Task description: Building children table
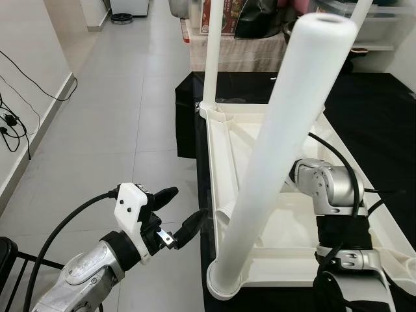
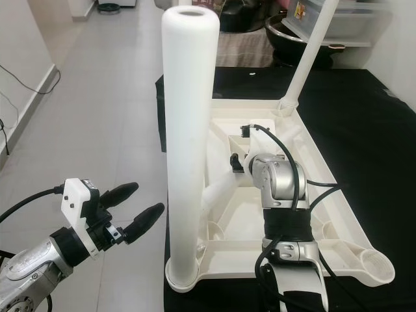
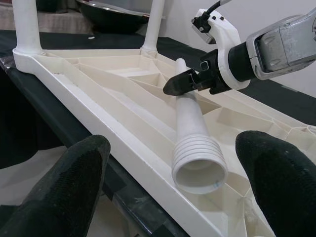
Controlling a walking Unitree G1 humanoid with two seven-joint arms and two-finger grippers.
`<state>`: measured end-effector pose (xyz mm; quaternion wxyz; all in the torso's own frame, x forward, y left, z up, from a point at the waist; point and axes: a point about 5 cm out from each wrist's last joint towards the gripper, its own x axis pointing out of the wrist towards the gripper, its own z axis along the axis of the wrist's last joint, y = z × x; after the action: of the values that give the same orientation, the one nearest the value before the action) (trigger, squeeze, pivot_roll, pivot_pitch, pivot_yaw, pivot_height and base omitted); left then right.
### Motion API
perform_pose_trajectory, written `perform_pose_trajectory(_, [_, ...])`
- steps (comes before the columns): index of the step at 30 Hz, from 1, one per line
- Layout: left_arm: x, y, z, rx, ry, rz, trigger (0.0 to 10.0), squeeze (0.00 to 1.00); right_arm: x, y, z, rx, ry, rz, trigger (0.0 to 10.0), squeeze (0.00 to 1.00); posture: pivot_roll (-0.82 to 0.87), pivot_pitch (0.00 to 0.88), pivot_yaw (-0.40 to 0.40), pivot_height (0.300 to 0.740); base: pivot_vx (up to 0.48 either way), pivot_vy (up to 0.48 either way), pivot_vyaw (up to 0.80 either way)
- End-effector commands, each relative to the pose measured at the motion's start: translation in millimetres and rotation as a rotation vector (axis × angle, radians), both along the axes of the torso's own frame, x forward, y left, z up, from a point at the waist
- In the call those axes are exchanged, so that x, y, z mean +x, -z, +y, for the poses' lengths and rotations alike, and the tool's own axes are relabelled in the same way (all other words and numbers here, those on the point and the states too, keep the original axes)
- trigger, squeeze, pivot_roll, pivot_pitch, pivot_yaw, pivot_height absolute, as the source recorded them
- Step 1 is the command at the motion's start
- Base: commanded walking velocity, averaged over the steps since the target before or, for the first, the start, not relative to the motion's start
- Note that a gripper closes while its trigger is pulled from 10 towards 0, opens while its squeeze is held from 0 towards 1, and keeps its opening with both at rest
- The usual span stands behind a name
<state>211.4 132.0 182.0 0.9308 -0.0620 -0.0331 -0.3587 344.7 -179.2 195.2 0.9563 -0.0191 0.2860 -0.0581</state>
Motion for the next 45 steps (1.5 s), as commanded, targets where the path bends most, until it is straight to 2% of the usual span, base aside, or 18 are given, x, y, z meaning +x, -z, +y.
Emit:
perform_pose_trajectory(1, [-3.2, -2.9, -1.8, -0.003, 0.004, -0.018, 10.0, 0.0, -6.5, 21.0, -4.0, 0.014, 0.02, 0.108, 10.0, 0.0, -0.03, 0.108, -0.109, 0.74, 0.0, 0.0, 0.0])
perform_pose_trajectory(8, [-3.1, -4.4, -2.2, -0.007, 0.003, -0.023, 10.0, 0.0, -7.8, 25.5, -10.7, 0.003, 0.04, 0.134, 10.0, 0.0, -0.04, 0.113, -0.11, 0.74, 0.0, 0.0, 0.0])
perform_pose_trajectory(14, [-3.0, -5.3, -2.0, -0.009, -0.002, -0.025, 10.0, 0.0, -8.0, 33.6, -18.1, 0.075, 0.093, 0.181, 10.0, 0.0, -0.04, 0.117, -0.114, 0.74, 0.0, 0.0, 0.0])
perform_pose_trajectory(21, [-3.2, -5.5, -2.2, -0.013, -0.006, -0.026, 10.0, 0.0, -0.9, 28.9, -21.6, 0.169, 0.117, 0.166, 10.0, 0.0, -0.04, 0.118, -0.114, 0.74, 0.0, 0.0, 0.0])
perform_pose_trajectory(30, [-3.6, -6.7, -2.4, -0.015, -0.007, -0.029, 10.0, 0.0, 7.0, 21.7, -29.5, 0.177, 0.134, 0.162, 10.0, 0.0, -0.04, 0.125, -0.12, 0.74, 0.0, 0.0, 0.0])
perform_pose_trajectory(31, [-3.6, -6.9, -2.5, -0.016, -0.007, -0.029, 10.0, 0.0, 7.7, 24.4, -29.7, 0.174, 0.129, 0.174, 5.7, 0.0, -0.04, 0.126, -0.122, 0.74, 0.0, 0.0, 0.0])
perform_pose_trajectory(32, [-3.6, -6.9, -2.5, -0.016, -0.007, -0.029, 10.0, 0.0, 7.7, 24.4, -29.7, 0.174, 0.129, 0.174, 5.7, 0.0, -0.04, 0.126, -0.122, 0.74, 0.0, 0.0, 0.0])
perform_pose_trajectory(33, [-3.7, -7.3, -2.9, -0.017, -0.006, -0.029, 10.0, 0.0, 7.9, 29.4, -31.3, 0.173, 0.132, 0.185, 0.0, 0.0, -0.04, 0.128, -0.125, 0.74, 0.0, 0.0, 0.0])
perform_pose_trajectory(35, [-4.2, -7.8, -3.4, -0.02, -0.006, -0.029, 10.0, 0.0, 8.1, 37.3, -34.4, 0.173, 0.141, 0.202, 0.0, 0.0, -0.04, 0.13, -0.127, 0.74, 0.0, 0.0, 0.0])
perform_pose_trajectory(45, [-6.4, -8.4, -2.9, -0.023, -0.012, -0.027, 10.0, 0.0, 6.2, 46.9, -44.6, 0.172, 0.173, 0.232, 0.0, 0.0, -0.04, 0.139, -0.129, 0.74, 0.0, 0.0, 0.0])
